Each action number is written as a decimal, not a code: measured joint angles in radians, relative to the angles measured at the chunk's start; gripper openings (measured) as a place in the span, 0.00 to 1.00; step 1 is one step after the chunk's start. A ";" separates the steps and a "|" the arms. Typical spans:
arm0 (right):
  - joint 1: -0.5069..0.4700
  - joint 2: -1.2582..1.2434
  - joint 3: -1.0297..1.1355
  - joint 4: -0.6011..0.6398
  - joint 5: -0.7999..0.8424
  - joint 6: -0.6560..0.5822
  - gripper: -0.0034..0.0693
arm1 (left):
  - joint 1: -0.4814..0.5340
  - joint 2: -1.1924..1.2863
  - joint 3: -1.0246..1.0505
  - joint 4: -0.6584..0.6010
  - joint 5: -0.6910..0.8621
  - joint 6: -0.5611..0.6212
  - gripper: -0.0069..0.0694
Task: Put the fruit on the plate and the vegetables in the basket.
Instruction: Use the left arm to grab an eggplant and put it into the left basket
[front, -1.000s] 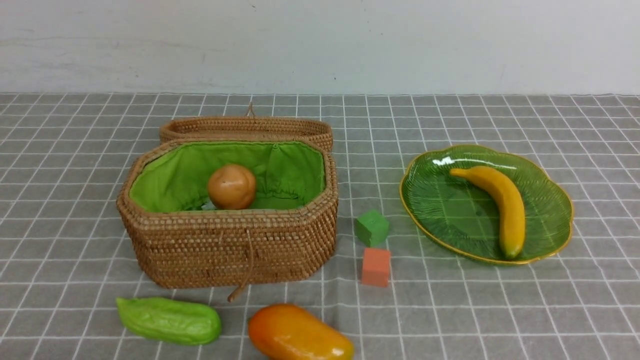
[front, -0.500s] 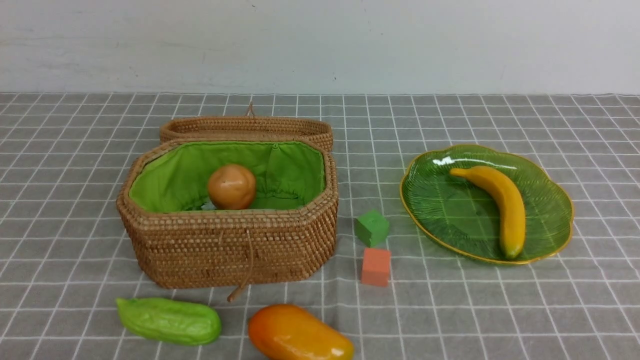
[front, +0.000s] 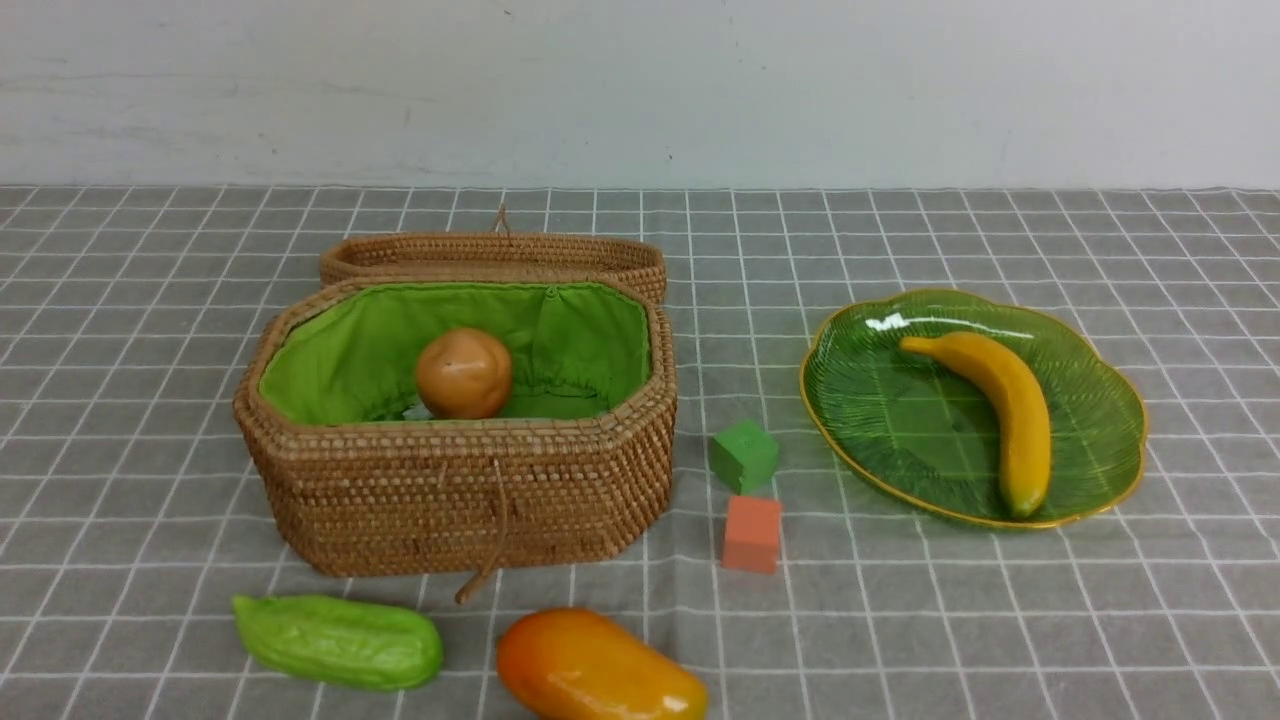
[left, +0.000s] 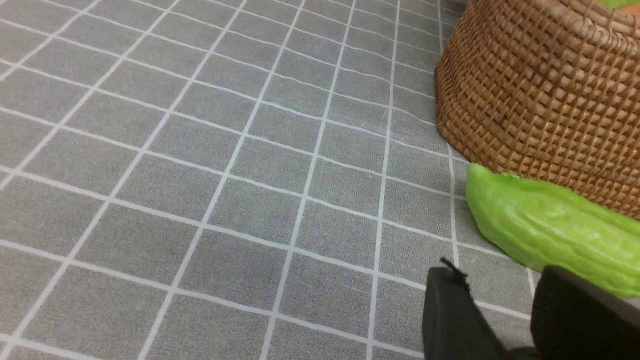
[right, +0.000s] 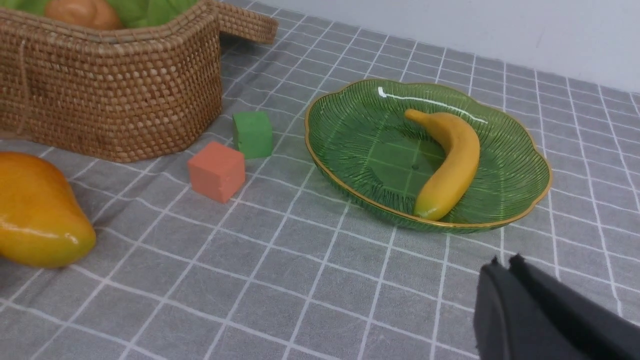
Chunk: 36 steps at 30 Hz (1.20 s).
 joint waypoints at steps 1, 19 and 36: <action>0.000 0.000 0.000 0.000 0.001 0.000 0.04 | 0.000 0.000 0.000 0.000 0.000 0.000 0.40; 0.000 -0.055 0.040 0.022 -0.019 0.000 0.05 | 0.000 0.000 0.000 0.000 0.000 0.000 0.40; 0.115 -0.137 0.180 -0.355 -0.149 0.559 0.07 | 0.000 0.000 0.000 0.000 0.000 0.000 0.40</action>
